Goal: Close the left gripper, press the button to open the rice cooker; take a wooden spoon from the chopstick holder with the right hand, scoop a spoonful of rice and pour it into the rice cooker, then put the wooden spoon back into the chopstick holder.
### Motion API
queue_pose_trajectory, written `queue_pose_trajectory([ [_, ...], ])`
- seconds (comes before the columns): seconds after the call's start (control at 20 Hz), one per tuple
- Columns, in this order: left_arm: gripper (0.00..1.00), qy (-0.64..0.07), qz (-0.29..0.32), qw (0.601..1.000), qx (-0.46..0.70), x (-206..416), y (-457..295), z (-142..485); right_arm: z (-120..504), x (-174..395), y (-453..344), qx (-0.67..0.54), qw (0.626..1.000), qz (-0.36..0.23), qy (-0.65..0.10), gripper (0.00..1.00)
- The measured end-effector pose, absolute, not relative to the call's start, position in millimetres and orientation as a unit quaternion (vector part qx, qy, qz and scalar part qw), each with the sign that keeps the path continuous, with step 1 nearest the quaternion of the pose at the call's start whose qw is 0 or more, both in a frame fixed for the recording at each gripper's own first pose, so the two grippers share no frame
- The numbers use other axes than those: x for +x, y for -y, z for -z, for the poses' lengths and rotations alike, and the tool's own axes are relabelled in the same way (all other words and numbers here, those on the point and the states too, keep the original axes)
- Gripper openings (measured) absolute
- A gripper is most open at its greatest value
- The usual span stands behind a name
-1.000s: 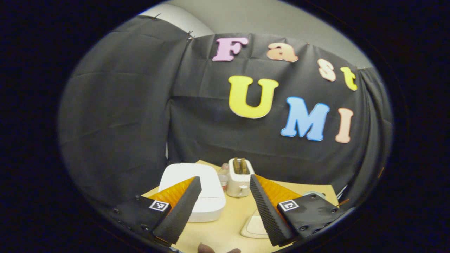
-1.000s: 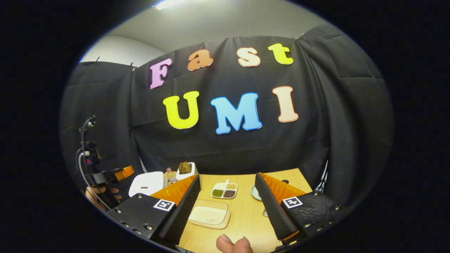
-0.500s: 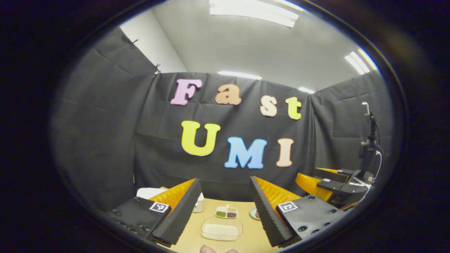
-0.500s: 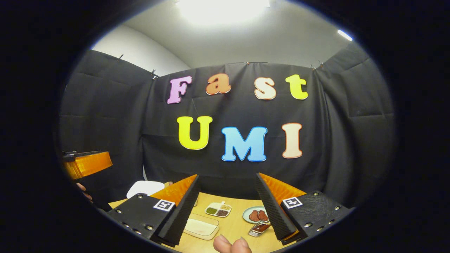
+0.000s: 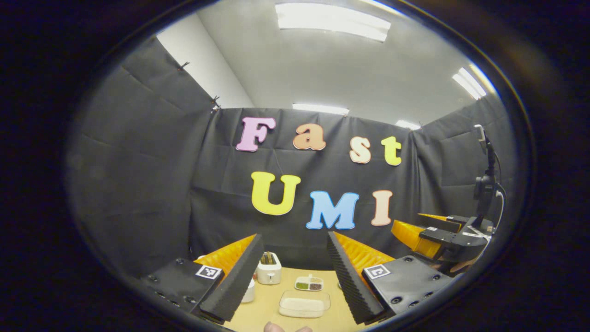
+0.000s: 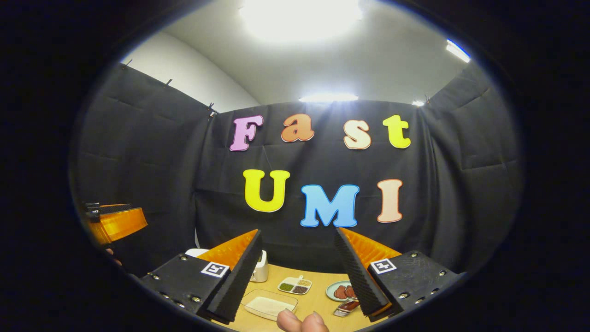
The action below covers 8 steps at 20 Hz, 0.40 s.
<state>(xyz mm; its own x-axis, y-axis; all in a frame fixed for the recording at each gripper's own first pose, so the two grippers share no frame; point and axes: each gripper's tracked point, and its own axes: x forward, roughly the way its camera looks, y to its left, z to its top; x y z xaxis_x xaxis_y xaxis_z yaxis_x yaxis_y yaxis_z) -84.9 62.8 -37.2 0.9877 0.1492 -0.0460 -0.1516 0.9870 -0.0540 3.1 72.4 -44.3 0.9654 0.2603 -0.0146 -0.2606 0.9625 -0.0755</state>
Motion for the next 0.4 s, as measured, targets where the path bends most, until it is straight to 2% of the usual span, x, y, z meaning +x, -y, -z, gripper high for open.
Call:
queue_pose_trajectory([
  [0.05,0.93,-0.022,-0.072,0.997,-0.025,-84,-63,40,42,2,-72,-0.04,0.991,-0.127,0.001,0.96],
  [0.1,0.96,-0.022,-0.068,0.997,-0.023,-84,-63,41,41,1,-74,-0.042,0.991,-0.124,0.002,0.96],
  [0.2,0.93,-0.019,-0.066,0.997,-0.019,-86,-68,41,44,-1,-84,-0.041,0.991,-0.127,0.0,0.95],
  [0.4,0.93,-0.021,-0.064,0.997,-0.031,-91,-82,49,48,-4,-92,-0.039,0.992,-0.123,-0.006,0.96],
])
